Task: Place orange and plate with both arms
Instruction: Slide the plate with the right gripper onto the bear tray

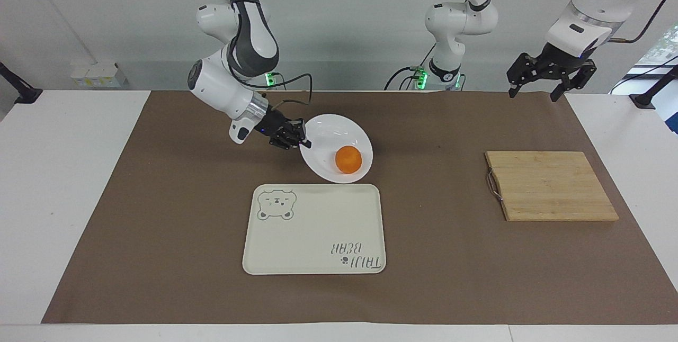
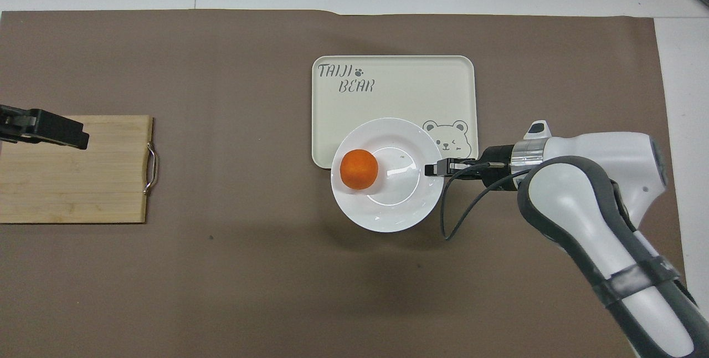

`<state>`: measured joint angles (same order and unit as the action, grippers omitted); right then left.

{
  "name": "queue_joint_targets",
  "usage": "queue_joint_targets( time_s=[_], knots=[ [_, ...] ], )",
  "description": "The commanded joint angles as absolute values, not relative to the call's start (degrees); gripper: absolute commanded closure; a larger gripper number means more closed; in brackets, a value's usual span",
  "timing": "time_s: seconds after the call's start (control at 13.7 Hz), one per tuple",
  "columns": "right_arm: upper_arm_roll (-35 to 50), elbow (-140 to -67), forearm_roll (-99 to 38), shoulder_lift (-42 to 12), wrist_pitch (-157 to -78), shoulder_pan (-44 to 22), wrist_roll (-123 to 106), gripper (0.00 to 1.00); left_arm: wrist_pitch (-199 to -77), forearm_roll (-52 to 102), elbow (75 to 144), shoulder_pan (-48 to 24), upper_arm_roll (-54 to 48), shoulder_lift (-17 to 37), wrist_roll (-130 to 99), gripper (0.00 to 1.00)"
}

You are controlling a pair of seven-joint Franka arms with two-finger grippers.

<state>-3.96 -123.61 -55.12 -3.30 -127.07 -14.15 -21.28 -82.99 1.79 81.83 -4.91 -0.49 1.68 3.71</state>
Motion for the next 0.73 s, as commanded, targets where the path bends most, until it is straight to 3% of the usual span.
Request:
queue_joint_targets(
  time_s=[0.0,0.37,0.66],
  knots=[
    [-3.9,-118.0,-60.9,-6.5,-124.4,-11.8,-24.8,1.00,-83.8,2.4,83.3,-4.0,-1.0,0.5,3.2,0.00],
    [-3.9,-106.3,-67.8,-16.2,-123.6,-9.7,-25.1,1.00,-83.8,2.5,83.3,-4.0,-1.0,0.5,3.2,0.00],
    [-3.9,-104.2,-72.1,-23.0,-124.2,-9.0,-34.7,1.00,-83.8,2.5,83.3,-4.0,-1.1,0.5,3.2,0.00]
  ],
)
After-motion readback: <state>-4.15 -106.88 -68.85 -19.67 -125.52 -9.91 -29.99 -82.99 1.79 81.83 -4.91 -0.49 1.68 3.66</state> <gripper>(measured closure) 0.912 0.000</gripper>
